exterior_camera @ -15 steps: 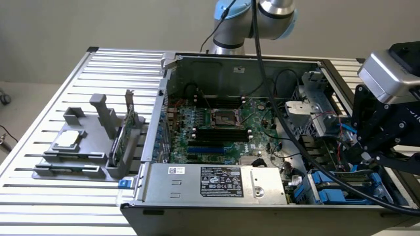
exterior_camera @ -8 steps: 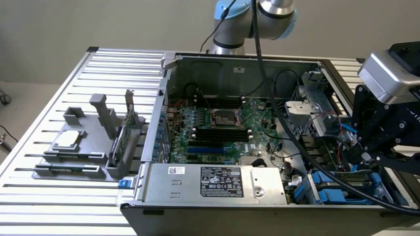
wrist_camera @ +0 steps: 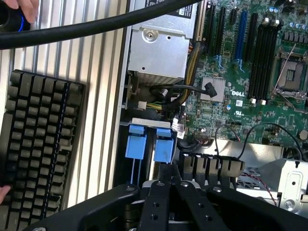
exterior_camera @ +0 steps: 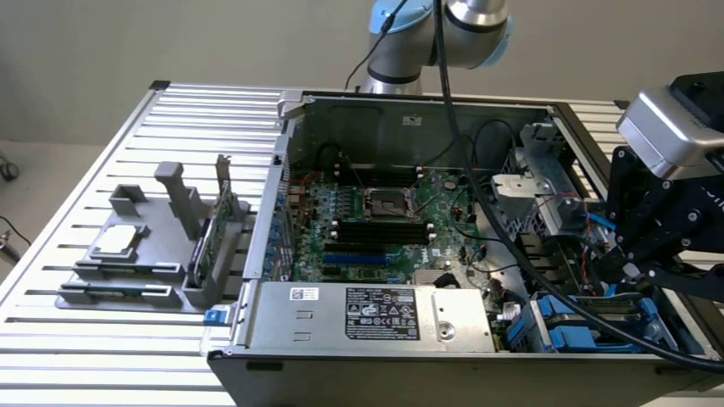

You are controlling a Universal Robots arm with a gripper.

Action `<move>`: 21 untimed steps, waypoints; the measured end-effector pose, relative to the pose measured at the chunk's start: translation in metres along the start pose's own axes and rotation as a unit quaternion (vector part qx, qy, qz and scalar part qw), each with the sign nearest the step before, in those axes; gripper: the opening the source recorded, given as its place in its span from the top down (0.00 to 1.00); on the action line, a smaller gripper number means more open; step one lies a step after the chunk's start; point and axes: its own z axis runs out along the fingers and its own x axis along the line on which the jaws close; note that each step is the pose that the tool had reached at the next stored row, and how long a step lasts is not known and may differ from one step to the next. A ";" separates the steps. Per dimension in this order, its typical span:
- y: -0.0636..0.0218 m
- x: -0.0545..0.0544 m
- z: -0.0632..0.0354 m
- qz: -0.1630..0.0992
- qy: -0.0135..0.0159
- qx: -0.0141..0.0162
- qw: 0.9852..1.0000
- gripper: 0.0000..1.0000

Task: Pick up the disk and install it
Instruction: 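Insert the first disk wire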

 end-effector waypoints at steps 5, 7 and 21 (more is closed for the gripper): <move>0.0000 0.000 0.0000 0.000 0.000 0.000 1.000 0.89; 0.0000 0.000 0.0000 0.000 0.000 0.000 1.000 0.89; -0.0001 0.000 0.0006 0.072 -0.001 0.006 0.997 0.89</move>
